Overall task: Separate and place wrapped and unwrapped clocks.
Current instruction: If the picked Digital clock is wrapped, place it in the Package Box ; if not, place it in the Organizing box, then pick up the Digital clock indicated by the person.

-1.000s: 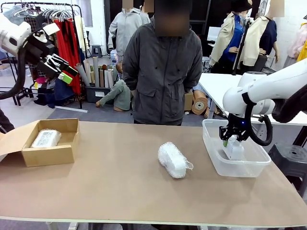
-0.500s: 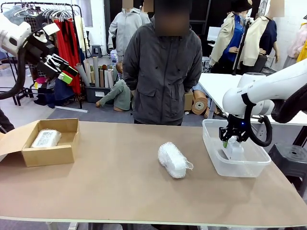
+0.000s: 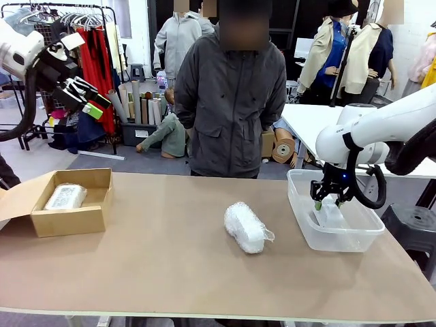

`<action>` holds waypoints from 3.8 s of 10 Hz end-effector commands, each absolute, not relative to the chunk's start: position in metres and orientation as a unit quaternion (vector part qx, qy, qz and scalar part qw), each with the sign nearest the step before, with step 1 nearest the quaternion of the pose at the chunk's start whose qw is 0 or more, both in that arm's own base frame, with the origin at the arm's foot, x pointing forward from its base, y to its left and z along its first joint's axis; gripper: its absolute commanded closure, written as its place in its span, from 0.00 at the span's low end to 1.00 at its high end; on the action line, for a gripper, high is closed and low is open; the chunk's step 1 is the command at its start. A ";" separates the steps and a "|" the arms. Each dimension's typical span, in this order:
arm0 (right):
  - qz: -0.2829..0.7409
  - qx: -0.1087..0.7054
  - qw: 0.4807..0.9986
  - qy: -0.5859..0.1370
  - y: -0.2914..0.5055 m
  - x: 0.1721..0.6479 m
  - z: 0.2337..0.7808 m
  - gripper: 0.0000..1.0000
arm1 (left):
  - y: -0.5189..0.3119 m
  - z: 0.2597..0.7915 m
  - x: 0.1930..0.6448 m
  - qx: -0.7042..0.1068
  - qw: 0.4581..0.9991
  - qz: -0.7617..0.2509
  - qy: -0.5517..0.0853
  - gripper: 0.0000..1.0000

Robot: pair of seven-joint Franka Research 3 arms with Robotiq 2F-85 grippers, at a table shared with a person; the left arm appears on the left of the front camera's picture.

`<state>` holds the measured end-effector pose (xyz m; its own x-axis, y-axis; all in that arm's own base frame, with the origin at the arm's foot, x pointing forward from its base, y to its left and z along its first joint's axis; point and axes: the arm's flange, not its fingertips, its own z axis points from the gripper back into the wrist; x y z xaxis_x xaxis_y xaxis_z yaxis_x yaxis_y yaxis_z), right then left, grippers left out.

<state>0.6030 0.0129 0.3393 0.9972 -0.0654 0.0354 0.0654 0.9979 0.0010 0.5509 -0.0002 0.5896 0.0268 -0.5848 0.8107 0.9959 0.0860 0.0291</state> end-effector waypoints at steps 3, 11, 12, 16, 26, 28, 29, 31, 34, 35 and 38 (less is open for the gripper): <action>-0.036 -0.007 0.999 -0.020 0.016 0.602 0.355 0.00 | 0.001 0.590 0.549 -0.300 0.648 -0.609 -0.345 0.00; -0.025 -0.003 1.000 -0.016 0.014 0.593 0.379 0.00 | 0.001 0.590 0.549 -0.300 0.648 -0.609 -0.345 0.00; -0.025 -0.003 1.000 -0.016 0.014 0.593 0.379 0.00 | 0.001 0.590 0.549 -0.300 0.648 -0.609 -0.345 0.00; -0.025 -0.003 1.000 -0.016 0.014 0.593 0.379 0.00 | 0.001 0.590 0.549 -0.300 0.648 -0.609 -0.345 0.00; 0.380 0.043 0.922 -0.068 0.056 0.528 0.502 0.00 | 0.001 0.590 0.549 -0.300 0.648 -0.609 -0.345 0.00; 0.478 0.079 0.871 -0.085 0.056 0.516 0.534 0.00 | 0.001 0.590 0.549 -0.300 0.648 -0.609 -0.345 0.00; 0.499 0.114 0.854 -0.095 0.050 0.519 0.548 0.00 | 0.001 0.590 0.549 -0.300 0.648 -0.609 -0.345 0.00; 0.526 0.167 0.825 -0.123 0.035 0.520 0.566 0.00 | 0.001 0.590 0.549 -0.300 0.648 -0.609 -0.345 0.00; 0.554 0.241 0.771 -0.199 0.015 0.520 0.583 0.00 | 0.001 0.590 0.549 -0.300 0.648 -0.609 -0.345 0.00; 0.559 0.250 0.758 -0.224 0.012 0.518 0.581 0.00 | 0.001 0.590 0.549 -0.300 0.648 -0.609 -0.345 0.00; 0.604 0.267 0.697 -0.279 0.005 0.513 0.586 0.00 | 0.001 0.590 0.549 -0.300 0.648 -0.609 -0.345 0.00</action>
